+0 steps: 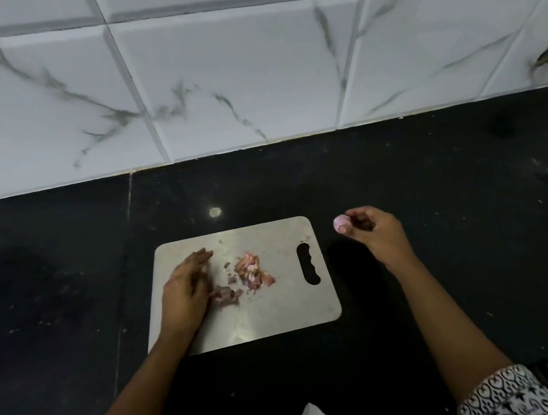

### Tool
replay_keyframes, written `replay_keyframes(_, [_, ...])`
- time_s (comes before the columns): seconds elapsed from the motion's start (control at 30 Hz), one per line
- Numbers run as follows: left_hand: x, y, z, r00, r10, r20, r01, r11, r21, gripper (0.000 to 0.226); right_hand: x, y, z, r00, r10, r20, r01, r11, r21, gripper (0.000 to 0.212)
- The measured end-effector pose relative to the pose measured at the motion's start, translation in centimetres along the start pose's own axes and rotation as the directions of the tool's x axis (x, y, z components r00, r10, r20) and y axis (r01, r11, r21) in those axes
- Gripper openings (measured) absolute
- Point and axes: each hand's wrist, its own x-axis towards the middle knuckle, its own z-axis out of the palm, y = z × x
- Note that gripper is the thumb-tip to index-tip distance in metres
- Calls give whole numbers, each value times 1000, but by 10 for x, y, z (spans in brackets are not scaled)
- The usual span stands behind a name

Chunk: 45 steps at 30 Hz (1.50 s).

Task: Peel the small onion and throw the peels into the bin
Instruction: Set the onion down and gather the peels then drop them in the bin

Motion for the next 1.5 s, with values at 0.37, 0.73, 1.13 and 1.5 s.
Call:
replay_keyframes(0.37, [3,0,5,999,-3,-47,1,999,-49,29,25,43,-21,990,-49,134,68,988,-138,48])
replay_keyframes(0.73, [2,-5,2,991,-33,-128,6,979,-204,35,-7,-17,33,965,-229,-130,233,972,19,41])
replay_keyframes(1.13, [0,-12,0,985,-119,-127,50,892,-448,51,28,-72,174,590,-351,727,761,544,-355,44])
replay_keyframes(1.5, [-1,-8,-5,994,-69,-82,22,878,-478,45,-29,-30,127,622,-242,744,761,411,-503,39])
